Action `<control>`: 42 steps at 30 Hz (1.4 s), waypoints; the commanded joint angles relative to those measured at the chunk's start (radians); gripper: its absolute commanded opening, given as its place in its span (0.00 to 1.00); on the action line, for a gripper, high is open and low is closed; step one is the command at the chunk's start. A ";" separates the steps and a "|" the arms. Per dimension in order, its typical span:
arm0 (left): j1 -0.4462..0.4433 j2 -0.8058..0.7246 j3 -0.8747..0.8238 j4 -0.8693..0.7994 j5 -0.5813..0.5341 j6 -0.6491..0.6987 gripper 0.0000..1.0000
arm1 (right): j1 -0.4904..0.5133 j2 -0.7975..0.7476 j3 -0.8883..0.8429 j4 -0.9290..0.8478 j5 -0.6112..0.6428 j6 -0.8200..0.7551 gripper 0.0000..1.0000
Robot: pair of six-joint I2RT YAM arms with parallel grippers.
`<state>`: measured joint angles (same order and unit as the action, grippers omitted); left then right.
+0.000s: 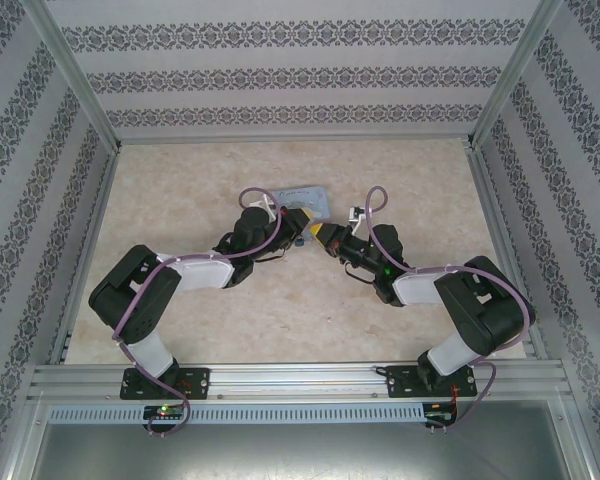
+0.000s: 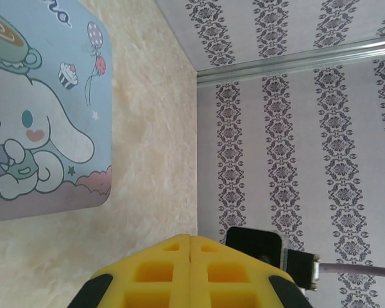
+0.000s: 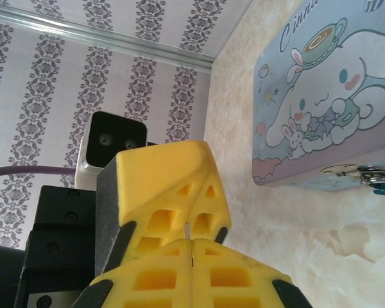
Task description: Unlock the padlock with the key
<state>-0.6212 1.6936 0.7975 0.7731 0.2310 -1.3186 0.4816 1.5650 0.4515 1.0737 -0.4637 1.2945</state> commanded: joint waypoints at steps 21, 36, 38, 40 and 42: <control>0.005 -0.037 -0.023 0.005 0.014 0.008 0.38 | -0.017 -0.017 -0.009 0.008 -0.042 -0.009 0.00; 0.014 -0.153 0.023 -0.552 0.001 0.376 1.00 | -0.160 -0.034 0.107 -0.231 -0.149 -0.059 0.00; 0.014 -0.150 0.043 -0.628 -0.008 0.440 1.00 | -0.172 -0.017 0.159 -0.279 -0.167 -0.077 0.00; 0.014 -0.143 0.056 -0.687 -0.022 0.503 1.00 | -0.181 0.013 0.208 -0.304 -0.182 -0.083 0.00; 0.014 -0.136 0.058 -0.709 -0.035 0.547 1.00 | -0.189 0.049 0.254 -0.322 -0.196 -0.086 0.00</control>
<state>-0.6193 1.5593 0.8257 0.2047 0.2253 -0.9199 0.3027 1.5726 0.6498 0.8055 -0.6128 1.2484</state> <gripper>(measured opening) 0.995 0.051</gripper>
